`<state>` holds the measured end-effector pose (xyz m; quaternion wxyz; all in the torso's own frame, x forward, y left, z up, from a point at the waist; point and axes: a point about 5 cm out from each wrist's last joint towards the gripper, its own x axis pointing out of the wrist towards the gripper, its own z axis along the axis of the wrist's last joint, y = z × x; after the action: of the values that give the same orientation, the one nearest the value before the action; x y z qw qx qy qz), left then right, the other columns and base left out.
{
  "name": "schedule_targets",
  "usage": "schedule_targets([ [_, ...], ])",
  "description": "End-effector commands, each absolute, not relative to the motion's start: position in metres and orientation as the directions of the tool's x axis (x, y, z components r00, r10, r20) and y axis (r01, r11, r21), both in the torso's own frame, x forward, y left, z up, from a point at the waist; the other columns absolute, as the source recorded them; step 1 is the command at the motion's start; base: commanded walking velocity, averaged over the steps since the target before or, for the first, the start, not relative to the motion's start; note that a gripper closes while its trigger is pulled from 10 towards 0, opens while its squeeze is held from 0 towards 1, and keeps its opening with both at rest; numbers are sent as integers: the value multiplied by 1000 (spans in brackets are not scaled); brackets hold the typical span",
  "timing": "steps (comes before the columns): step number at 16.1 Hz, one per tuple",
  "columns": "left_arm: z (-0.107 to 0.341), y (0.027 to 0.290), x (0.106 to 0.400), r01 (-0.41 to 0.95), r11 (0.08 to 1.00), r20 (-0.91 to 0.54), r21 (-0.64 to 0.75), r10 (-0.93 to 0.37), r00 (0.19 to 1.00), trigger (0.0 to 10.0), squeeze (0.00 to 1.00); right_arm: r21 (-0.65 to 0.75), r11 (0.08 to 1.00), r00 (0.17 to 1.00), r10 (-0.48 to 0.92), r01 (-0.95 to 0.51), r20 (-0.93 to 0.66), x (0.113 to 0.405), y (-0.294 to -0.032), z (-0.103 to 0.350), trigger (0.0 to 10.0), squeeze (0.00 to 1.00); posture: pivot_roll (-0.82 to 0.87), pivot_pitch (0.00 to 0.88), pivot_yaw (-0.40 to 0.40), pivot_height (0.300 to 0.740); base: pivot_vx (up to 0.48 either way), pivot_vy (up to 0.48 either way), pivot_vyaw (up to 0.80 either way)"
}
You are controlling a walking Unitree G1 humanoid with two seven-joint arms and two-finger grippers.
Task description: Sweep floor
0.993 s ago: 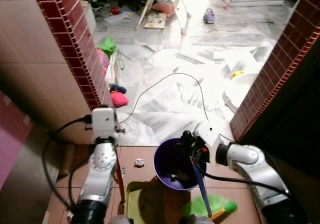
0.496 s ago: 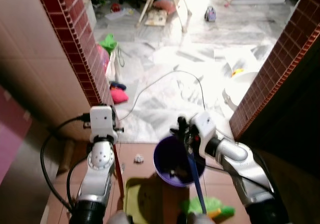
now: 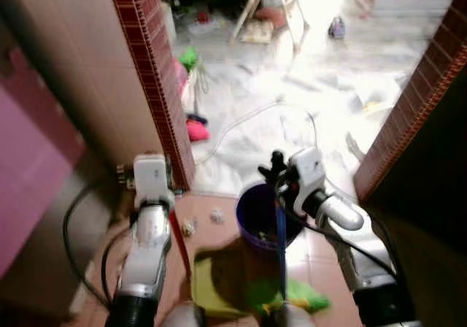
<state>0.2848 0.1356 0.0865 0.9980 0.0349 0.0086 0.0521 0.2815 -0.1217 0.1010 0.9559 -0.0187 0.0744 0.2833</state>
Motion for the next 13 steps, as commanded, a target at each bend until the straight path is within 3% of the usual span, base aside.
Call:
schedule_targets([
  [1, 76, 138, 281, -94, 991, -66, 97, 101, 993, 10000, 0, 63, 837, 825, 547, -544, -146, 282, -116, 97, 10000, 0, -96, 0, 54, 740, 0, 0, 0],
  [6, 82, 146, 286, -129, 989, -48, 76, 133, 990, 10000, 0, 127, 859, 859, 507, -497, -71, 289, -112, 106, 10000, 0, -91, 0, 52, 740, 0, 60, 0],
  [10, 85, 147, 289, -116, 989, -33, 93, 119, 992, 10000, 0, 134, 880, 886, 463, -456, -26, 293, -112, 112, 10000, 0, -94, 0, 56, 740, 0, 472, 0],
  [13, 85, 145, 290, -109, 990, -34, 88, 112, 993, 10000, 0, 113, 887, 890, 455, -449, -34, 293, -115, 110, 10000, 0, -95, 0, 57, 740, 0, 480, -533],
])
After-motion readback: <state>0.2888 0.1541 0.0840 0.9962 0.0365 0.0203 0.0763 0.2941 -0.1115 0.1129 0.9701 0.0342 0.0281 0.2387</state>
